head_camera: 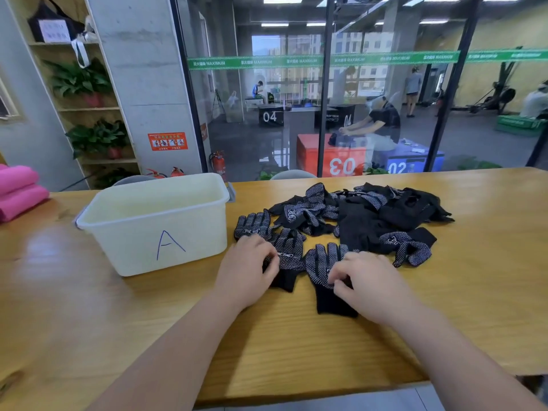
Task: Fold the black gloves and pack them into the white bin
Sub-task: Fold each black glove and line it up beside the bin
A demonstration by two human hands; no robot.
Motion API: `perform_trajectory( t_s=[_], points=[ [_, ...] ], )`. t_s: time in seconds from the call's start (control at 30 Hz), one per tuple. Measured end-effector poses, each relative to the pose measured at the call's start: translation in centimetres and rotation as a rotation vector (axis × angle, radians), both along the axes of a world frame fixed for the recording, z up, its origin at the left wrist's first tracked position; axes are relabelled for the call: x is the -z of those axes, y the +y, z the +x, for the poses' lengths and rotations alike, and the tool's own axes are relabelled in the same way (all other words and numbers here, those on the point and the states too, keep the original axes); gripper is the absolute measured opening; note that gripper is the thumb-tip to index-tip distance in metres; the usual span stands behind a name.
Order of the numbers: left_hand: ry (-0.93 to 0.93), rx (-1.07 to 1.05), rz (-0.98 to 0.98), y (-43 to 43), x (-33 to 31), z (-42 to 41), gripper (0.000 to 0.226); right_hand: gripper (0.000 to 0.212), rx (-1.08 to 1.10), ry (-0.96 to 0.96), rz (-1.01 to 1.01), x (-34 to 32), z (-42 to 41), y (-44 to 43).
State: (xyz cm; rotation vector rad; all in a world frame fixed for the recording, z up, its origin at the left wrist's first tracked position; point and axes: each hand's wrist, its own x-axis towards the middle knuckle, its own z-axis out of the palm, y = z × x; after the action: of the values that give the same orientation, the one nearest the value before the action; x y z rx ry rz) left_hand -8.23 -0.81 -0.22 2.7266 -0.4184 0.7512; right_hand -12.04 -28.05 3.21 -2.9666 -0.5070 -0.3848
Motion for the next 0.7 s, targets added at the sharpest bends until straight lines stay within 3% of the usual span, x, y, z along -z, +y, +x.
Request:
perform_trajectory(
  t_s=[0.13, 0.3, 0.47, 0.53, 0.6, 0.7],
  points=[
    [0.233, -0.228, 0.098, 0.0, -0.5, 1.1, 0.050, 0.018, -0.009, 0.003, 0.160, -0.4, 1.5, 1.1],
    [0.443, -0.135, 0.068, -0.5, -1.5, 3.5, 0.064, 0.029, 0.050, -0.008, 0.134, 1.3, 4.6, 2.4],
    [0.541, -0.120, 0.084, -1.5, -1.0, 6.3, 0.079, 0.030, 0.055, -0.069, 0.211, 3.6, 5.4, 2.2],
    [0.530, -0.153, 0.136, -2.3, -0.3, 6.5, 0.081, 0.029, 0.047, -0.085, 0.225, 3.8, 5.6, 1.9],
    [0.405, -0.177, 0.185, -2.6, 0.2, 6.4, 0.079, 0.028, 0.057, -0.092, 0.241, 3.8, 5.8, 1.9],
    [0.195, -0.032, 0.309, -2.6, 0.2, 6.0, 0.068, 0.028, 0.065, -0.090, 0.239, 3.8, 5.9, 1.8]
  ],
)
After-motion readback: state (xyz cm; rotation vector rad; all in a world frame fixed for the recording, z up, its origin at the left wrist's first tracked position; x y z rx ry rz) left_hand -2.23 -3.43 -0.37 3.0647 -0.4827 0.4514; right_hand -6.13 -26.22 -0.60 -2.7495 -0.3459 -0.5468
